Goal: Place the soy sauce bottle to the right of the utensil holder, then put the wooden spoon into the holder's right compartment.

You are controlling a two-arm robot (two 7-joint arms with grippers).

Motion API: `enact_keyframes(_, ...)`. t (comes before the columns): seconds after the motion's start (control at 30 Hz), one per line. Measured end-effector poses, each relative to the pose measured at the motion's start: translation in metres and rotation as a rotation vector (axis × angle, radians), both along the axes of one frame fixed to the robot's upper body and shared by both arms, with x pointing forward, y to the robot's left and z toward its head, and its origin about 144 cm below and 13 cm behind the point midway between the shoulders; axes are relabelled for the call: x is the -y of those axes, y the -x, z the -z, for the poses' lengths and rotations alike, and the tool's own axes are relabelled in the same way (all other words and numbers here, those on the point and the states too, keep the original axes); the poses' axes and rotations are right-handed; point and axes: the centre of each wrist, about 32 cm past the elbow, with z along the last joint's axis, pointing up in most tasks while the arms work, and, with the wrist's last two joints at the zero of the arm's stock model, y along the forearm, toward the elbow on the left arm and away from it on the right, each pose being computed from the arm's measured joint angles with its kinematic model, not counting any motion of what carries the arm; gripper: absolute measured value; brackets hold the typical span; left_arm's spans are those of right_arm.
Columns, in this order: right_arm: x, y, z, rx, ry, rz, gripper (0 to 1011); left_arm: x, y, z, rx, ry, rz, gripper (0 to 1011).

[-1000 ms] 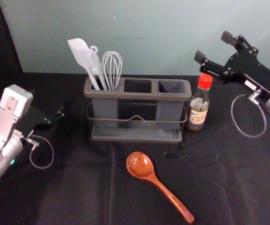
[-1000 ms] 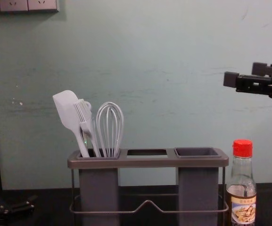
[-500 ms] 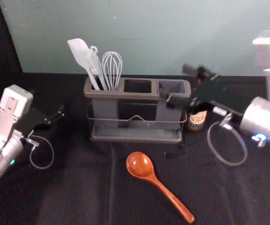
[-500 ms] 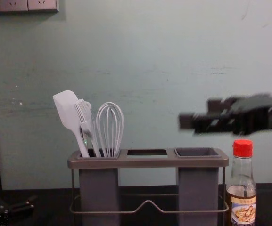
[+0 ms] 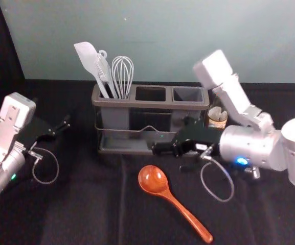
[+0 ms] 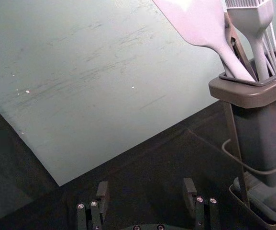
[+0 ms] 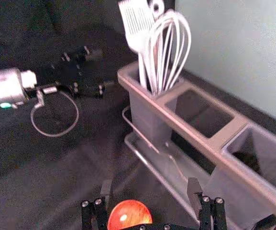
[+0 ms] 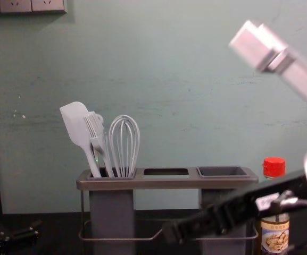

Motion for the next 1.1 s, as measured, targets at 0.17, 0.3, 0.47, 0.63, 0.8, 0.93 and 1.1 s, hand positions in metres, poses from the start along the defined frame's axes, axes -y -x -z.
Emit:
enact_keyframes(0.17, -0.015, -0.006, 0.009, -0.063, 0.056, 0.004, 1002, 0.0, 0.0, 0.0, 0.0, 0.0, 0.0, 1005)
enact_keyframes(0.3, -0.022, -0.009, 0.016, -0.086, 0.093, -0.008, 1002, 0.0, 0.0, 0.0, 0.0, 0.0, 0.0, 1005)
enact_keyframes(0.47, -0.029, -0.012, 0.024, -0.115, 0.125, -0.025, 1002, 0.0, 0.0, 0.0, 0.0, 0.0, 0.0, 1005)
enact_keyframes(0.63, -0.035, -0.018, 0.033, -0.151, 0.142, -0.031, 1002, 0.0, 0.0, 0.0, 0.0, 0.0, 0.0, 1005)
enact_keyframes(0.8, -0.039, -0.02, 0.039, -0.172, 0.154, -0.032, 1002, 0.0, 0.0, 0.0, 0.0, 0.0, 0.0, 1005)
enact_keyframes(0.93, -0.042, -0.021, 0.042, -0.185, 0.162, -0.033, 1002, 0.0, 0.0, 0.0, 0.0, 0.0, 0.0, 1005)
enact_keyframes(1.1, -0.044, -0.022, 0.046, -0.201, 0.172, -0.031, 1002, 0.0, 0.0, 0.0, 0.0, 0.0, 0.0, 1005)
